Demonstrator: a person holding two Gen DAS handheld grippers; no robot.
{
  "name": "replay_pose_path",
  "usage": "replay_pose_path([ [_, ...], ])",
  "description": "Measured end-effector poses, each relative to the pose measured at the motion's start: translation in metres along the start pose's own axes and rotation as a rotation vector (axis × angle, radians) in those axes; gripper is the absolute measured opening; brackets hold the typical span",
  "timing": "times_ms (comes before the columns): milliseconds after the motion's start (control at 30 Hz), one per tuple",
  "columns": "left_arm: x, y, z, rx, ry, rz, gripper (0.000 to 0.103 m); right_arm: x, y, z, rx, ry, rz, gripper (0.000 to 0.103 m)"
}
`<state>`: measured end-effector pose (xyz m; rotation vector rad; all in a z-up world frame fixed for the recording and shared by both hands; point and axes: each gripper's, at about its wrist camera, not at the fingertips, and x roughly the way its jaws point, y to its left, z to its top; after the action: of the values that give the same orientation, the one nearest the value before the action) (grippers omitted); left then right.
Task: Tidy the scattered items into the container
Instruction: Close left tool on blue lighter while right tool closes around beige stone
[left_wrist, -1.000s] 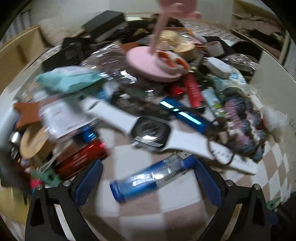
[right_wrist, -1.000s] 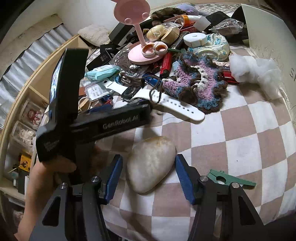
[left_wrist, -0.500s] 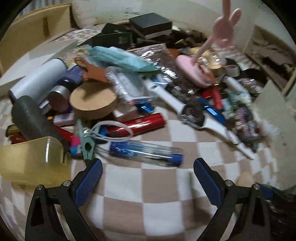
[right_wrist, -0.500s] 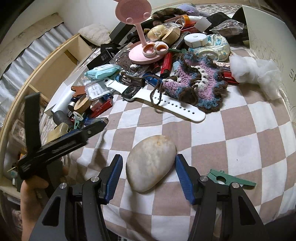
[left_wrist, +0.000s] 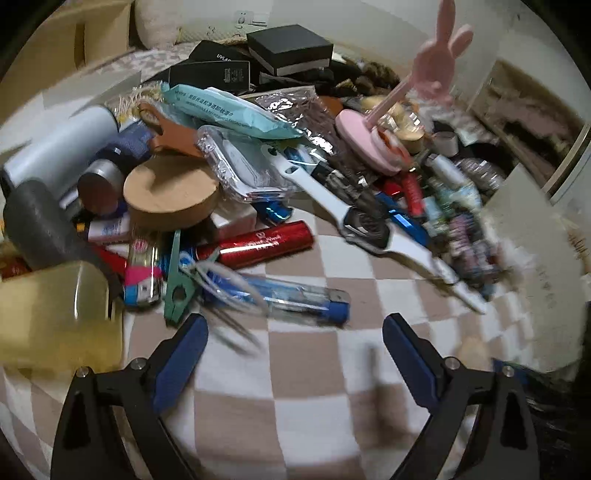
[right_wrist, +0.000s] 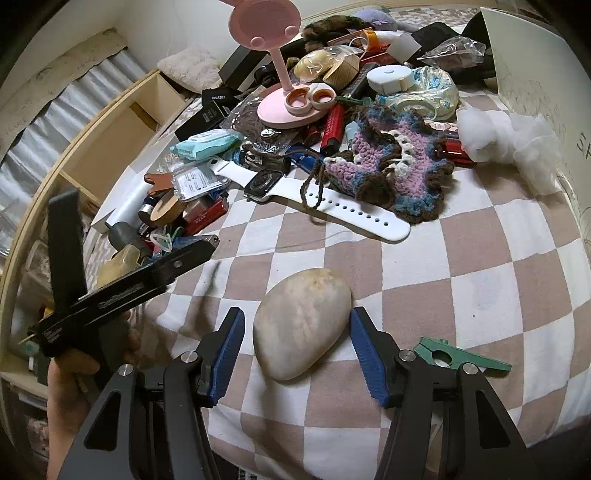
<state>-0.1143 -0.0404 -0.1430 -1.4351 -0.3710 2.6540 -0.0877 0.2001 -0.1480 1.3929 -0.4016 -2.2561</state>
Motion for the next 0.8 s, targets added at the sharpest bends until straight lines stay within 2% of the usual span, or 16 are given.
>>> replay_pose_path([
  [67, -0.01, 0.004, -0.004, -0.02, 0.007, -0.086, 0.096, 0.0, 0.0, 0.0, 0.002, 0.001, 0.001, 0.06],
  [267, -0.023, -0.013, -0.01, 0.046, -0.012, -0.205, 0.096, -0.001, -0.001, 0.001, 0.014, 0.005, 0.013, 0.06],
  [433, 0.0, -0.029, 0.006, 0.107, -0.015, -0.129, 0.096, -0.001, 0.0, 0.001, 0.02, 0.006, 0.015, 0.06],
  [600, 0.004, -0.019, 0.013, 0.09, -0.054, -0.036, 0.096, -0.001, 0.0, 0.001, 0.024, 0.006, 0.018, 0.06],
  [667, 0.003, -0.009, 0.014, 0.062, -0.048, -0.033, 0.096, 0.0, 0.0, 0.001, 0.025, 0.006, 0.02, 0.06],
  [800, 0.006, -0.013, 0.013, 0.099, -0.038, 0.0, 0.096, 0.0, 0.0, 0.001, 0.023, 0.007, 0.02, 0.06],
])
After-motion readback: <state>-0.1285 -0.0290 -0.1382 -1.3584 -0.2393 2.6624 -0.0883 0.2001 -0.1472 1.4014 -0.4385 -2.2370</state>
